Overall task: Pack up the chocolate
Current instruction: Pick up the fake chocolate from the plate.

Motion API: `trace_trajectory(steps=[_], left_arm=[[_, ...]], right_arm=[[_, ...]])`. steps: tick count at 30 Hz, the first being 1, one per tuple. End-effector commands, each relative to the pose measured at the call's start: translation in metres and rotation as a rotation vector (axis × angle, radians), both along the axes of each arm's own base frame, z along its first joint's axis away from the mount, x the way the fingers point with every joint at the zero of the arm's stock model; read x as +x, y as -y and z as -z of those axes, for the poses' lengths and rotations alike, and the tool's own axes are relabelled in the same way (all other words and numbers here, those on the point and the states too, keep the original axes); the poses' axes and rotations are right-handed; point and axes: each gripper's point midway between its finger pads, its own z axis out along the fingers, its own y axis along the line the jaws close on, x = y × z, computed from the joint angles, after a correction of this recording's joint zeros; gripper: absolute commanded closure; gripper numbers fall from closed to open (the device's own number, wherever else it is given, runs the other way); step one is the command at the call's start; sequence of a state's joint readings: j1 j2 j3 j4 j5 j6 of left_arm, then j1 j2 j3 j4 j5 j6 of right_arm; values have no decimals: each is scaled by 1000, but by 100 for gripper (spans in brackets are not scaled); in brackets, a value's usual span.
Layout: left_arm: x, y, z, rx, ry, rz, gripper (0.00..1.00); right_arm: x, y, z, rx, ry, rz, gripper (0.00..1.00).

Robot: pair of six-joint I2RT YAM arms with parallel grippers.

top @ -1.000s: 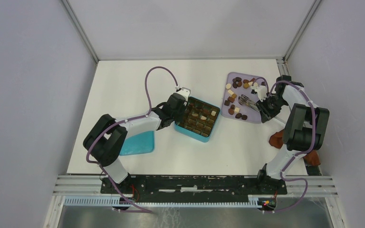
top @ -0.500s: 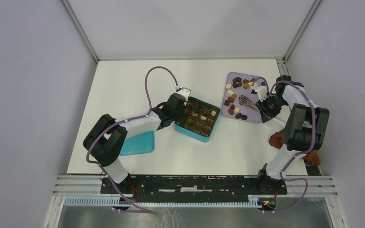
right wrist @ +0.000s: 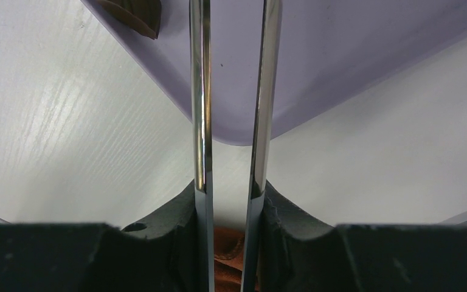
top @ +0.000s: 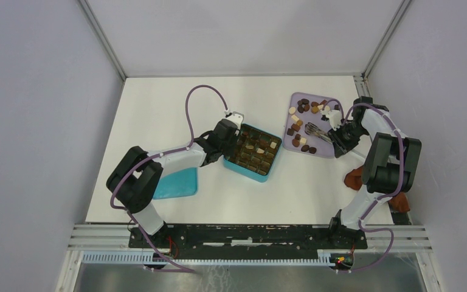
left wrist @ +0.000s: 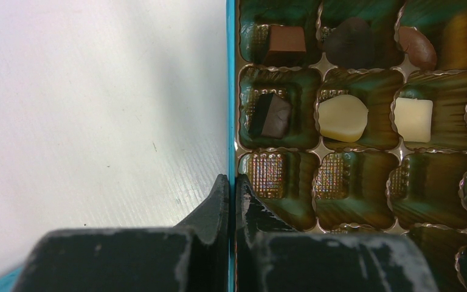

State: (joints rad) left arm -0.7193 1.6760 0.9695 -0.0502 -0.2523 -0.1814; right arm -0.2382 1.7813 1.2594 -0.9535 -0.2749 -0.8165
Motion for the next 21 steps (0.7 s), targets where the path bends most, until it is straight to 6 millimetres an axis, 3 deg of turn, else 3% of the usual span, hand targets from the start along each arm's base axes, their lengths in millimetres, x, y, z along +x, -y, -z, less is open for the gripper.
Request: trace_trajectory(steps=[1, 11, 14, 21], left_arm=[[18, 15, -23, -82, 62, -23, 98], [18, 15, -23, -82, 61, -23, 98], [18, 15, -22, -81, 60, -25, 98], [20, 17, -20, -81, 54, -24, 98]], right_arm=[[15, 0, -28, 3, 92, -3, 100], [21, -5, -47, 30, 141, -17, 100], [15, -18, -58, 82, 149, -52, 100], [-17, -69, -89, 169, 208, -208, 100]])
